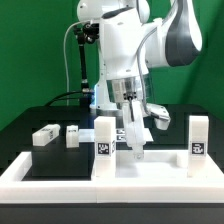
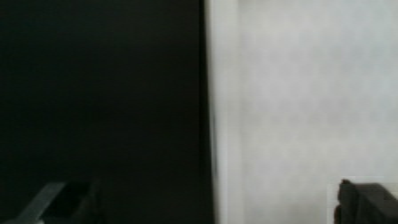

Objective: Assemble desk

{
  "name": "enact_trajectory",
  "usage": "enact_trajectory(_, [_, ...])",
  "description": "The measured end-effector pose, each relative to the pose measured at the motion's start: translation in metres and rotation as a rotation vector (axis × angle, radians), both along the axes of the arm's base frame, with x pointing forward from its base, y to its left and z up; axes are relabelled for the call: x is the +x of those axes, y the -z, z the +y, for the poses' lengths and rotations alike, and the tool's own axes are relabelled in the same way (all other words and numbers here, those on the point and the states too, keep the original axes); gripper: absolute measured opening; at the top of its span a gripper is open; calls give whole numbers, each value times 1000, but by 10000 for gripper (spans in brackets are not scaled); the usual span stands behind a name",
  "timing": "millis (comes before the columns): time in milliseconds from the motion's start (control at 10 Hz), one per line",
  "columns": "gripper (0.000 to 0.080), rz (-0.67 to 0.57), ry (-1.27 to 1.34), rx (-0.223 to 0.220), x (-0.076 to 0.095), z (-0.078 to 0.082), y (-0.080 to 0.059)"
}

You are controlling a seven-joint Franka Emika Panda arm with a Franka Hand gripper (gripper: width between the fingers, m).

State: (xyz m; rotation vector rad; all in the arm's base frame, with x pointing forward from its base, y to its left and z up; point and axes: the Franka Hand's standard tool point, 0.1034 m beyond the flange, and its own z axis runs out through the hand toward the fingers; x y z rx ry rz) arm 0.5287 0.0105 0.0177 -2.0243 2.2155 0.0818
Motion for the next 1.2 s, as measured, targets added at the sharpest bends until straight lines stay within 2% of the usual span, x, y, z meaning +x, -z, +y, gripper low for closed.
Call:
enact_trajectory(200, [649, -1, -1, 0, 0, 0, 0])
enact_trajectory(400, [397, 0, -1, -1, 0, 0, 0])
enact_trajectory(500, [397, 0, -1, -1, 0, 0, 0])
enact_trajectory(600, [204, 0, -1, -1, 0, 0, 1])
enact_trajectory(700, [69, 0, 0, -1, 0, 0, 1])
enact_trajectory(1200, [54, 0, -1, -1, 0, 0, 1])
